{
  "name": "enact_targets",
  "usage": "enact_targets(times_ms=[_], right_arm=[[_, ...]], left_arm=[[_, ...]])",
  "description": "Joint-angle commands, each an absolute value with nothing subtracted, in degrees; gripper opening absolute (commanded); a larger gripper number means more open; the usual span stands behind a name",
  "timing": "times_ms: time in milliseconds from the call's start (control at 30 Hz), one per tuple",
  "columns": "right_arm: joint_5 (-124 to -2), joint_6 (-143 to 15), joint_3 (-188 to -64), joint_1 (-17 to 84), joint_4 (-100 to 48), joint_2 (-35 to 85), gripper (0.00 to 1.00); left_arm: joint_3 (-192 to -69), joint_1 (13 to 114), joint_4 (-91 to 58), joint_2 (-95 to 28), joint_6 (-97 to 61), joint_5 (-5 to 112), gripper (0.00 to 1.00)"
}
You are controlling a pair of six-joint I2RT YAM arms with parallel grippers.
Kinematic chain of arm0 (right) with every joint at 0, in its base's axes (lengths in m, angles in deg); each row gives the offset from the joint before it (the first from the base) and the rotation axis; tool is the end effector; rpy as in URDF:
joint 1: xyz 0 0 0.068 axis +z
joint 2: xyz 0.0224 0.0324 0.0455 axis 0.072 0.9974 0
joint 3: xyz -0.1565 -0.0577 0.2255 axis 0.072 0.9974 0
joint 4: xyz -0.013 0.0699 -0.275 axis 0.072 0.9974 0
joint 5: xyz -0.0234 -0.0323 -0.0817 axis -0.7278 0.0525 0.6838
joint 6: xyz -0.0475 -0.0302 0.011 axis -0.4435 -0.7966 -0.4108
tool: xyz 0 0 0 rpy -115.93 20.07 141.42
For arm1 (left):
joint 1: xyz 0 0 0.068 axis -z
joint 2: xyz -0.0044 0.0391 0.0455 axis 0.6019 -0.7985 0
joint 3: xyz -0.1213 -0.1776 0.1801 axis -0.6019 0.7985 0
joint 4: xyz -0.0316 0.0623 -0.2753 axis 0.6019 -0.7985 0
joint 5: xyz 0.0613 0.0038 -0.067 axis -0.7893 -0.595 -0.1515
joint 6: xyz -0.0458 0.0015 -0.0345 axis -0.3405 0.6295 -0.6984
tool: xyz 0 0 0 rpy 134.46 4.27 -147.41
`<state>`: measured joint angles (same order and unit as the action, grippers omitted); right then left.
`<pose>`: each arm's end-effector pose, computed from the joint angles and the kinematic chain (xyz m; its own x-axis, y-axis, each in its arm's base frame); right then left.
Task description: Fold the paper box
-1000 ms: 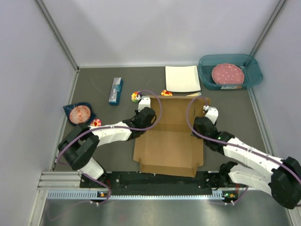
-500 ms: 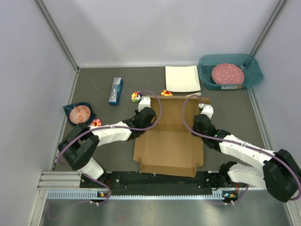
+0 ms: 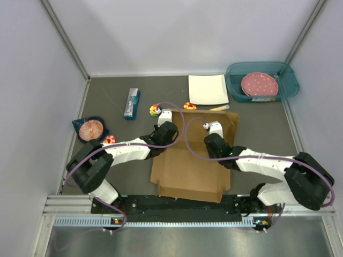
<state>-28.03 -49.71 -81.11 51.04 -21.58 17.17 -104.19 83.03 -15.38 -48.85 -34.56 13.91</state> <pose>0.1877 0.1731 0.1556 -0.6261 -0.2050 -0.7523 -0.2229 0.9716 -0.0793 0.2489 -0.2277 0.1672 -0.5680 0.0039 -0.8230 0.0875 0.9946 -0.0556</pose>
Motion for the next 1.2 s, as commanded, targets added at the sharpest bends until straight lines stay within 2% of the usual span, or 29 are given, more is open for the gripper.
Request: enact_targets(times_ms=[0, 133, 267, 467, 533, 767, 967, 1167], right_arm=[[-27.6, -50.9, -85.1, 52.9, -19.8, 18.7, 0.37], [-26.3, -50.9, -86.2, 52.9, -17.2, 13.7, 0.46], [-24.1, -51.5, -90.5, 52.9, -12.3, 6.1, 0.62], [-18.8, -52.1, -96.3, 52.6, -6.4, -4.8, 0.68], [-17.7, -50.5, -97.1, 50.9, -5.6, -7.3, 0.68], [-31.9, -35.9, -94.4, 35.1, -5.6, -13.4, 0.65], [-33.8, -40.4, -94.3, 34.7, -10.3, -9.0, 0.60], [-32.9, -48.3, -96.3, 34.6, -13.2, -4.9, 0.62]], left_arm=[[-102.1, 82.4, -26.6, -52.0, -33.9, 15.0, 0.00], [-101.8, 82.4, -26.6, -52.0, -34.1, 14.8, 0.00], [-101.7, 82.4, -26.6, -51.8, -34.3, 14.6, 0.00], [-101.8, 82.4, -26.6, -51.3, -34.2, 14.6, 0.00], [-101.6, 82.4, -26.7, -51.2, -34.5, 14.8, 0.00], [-101.7, 82.4, -27.2, -50.8, -35.1, 16.0, 0.00], [-102.1, 82.4, -27.3, -51.0, -35.3, 16.7, 0.00], [-102.2, 82.4, -27.1, -50.9, -34.7, 16.8, 0.00]])
